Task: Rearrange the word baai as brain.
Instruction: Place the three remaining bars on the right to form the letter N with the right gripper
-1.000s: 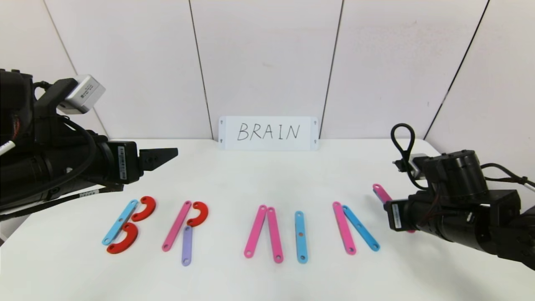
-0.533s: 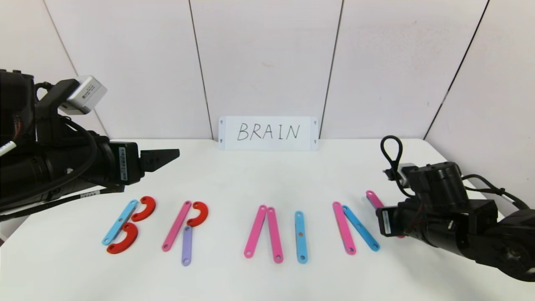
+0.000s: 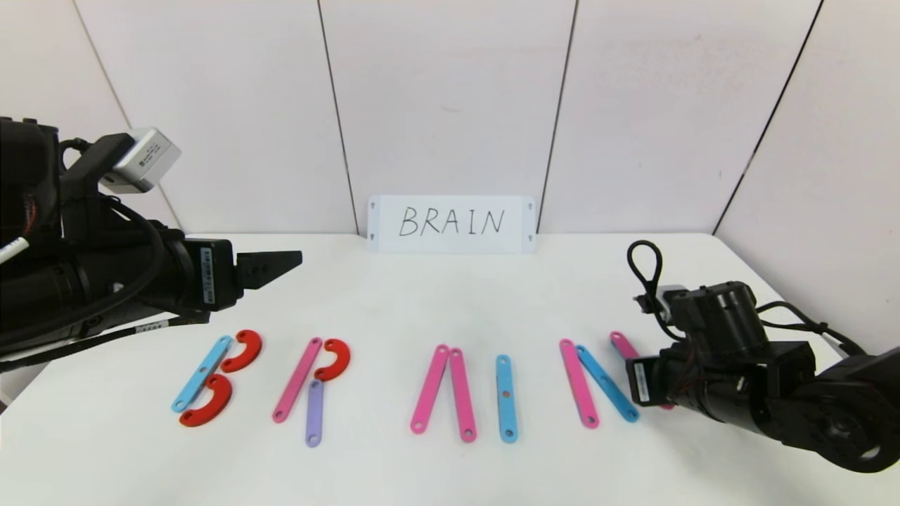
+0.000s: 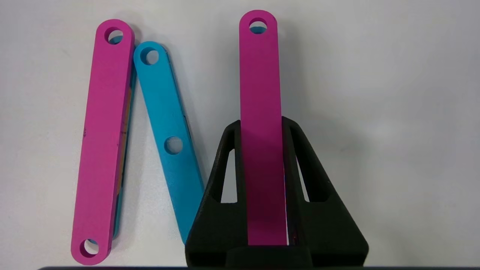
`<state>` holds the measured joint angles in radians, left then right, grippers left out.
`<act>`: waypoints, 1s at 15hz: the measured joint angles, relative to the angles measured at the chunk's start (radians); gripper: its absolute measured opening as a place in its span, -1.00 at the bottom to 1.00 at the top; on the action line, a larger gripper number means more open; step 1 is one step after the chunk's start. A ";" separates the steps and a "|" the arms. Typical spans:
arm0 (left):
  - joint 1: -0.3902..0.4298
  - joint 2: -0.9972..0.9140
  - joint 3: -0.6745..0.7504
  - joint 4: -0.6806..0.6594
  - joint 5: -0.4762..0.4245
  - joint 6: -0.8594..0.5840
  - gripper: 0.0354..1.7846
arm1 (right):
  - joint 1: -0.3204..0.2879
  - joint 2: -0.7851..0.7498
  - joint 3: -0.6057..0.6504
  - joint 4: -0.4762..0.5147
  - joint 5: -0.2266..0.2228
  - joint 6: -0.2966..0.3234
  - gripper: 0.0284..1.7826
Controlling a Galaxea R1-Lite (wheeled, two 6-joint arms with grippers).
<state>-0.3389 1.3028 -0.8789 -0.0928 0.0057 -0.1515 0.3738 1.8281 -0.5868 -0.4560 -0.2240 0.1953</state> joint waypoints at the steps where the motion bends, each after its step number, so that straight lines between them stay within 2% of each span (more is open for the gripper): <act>1: 0.000 0.000 0.000 0.000 0.000 0.000 0.93 | 0.005 0.007 0.000 0.000 0.000 0.006 -0.69; 12: 0.000 0.001 0.004 -0.004 0.000 0.001 0.93 | 0.008 0.034 -0.011 -0.003 -0.005 0.012 -0.69; 15: 0.000 0.001 0.005 -0.005 0.000 0.001 0.93 | 0.005 0.046 -0.006 -0.063 -0.006 0.011 -0.55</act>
<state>-0.3391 1.3040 -0.8740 -0.0974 0.0057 -0.1504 0.3785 1.8738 -0.5926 -0.5185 -0.2304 0.2064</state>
